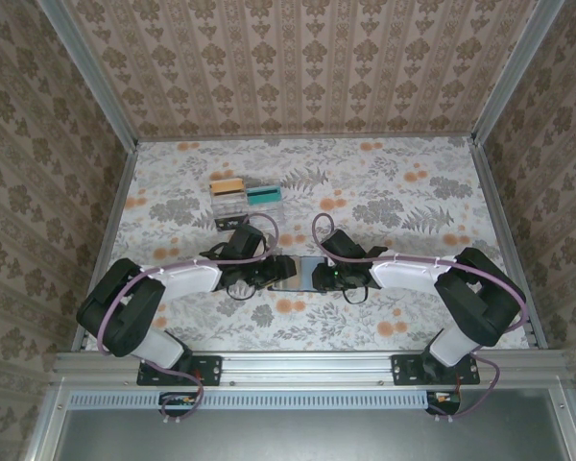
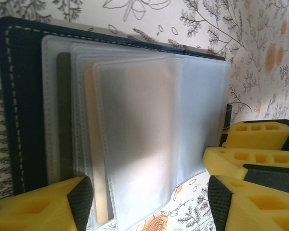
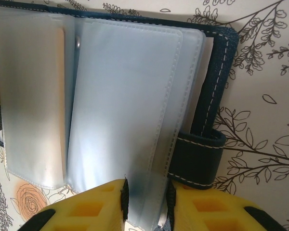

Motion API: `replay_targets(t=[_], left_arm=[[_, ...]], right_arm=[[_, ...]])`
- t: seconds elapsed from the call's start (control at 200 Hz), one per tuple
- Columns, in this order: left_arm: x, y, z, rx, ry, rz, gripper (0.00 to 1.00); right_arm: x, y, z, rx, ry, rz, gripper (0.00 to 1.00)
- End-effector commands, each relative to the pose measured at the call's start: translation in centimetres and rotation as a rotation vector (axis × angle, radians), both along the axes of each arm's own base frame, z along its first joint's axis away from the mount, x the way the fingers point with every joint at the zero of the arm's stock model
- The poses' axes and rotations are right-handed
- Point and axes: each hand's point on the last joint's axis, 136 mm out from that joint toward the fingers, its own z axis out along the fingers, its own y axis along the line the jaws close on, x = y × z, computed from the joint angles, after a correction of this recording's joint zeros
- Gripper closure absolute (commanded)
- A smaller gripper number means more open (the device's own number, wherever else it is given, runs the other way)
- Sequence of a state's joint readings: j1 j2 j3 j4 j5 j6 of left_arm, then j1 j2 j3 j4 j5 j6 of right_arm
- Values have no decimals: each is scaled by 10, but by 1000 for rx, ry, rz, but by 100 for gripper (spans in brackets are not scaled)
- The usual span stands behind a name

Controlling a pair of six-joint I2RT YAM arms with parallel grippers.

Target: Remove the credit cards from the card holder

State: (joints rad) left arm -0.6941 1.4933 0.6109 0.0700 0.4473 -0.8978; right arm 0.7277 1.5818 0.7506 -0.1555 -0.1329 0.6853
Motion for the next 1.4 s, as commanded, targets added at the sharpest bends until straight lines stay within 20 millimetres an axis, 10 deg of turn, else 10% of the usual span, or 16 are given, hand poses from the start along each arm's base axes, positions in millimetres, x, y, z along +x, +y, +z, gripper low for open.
replay_targets(t=[0.0,0.26,1.395], left_arm=[[-1,-13,6,-52,-5,-38,26],[-1,-17,11,-88,-22,-42,6],[-2,-20,17,-92,-29,-77,0]], right_arm=[[-6,-6,-10,-33,27,-12,70],[-7,-7,-10,-34,26,-14,70],[-5,-11,-5,-51,15,-25,67]])
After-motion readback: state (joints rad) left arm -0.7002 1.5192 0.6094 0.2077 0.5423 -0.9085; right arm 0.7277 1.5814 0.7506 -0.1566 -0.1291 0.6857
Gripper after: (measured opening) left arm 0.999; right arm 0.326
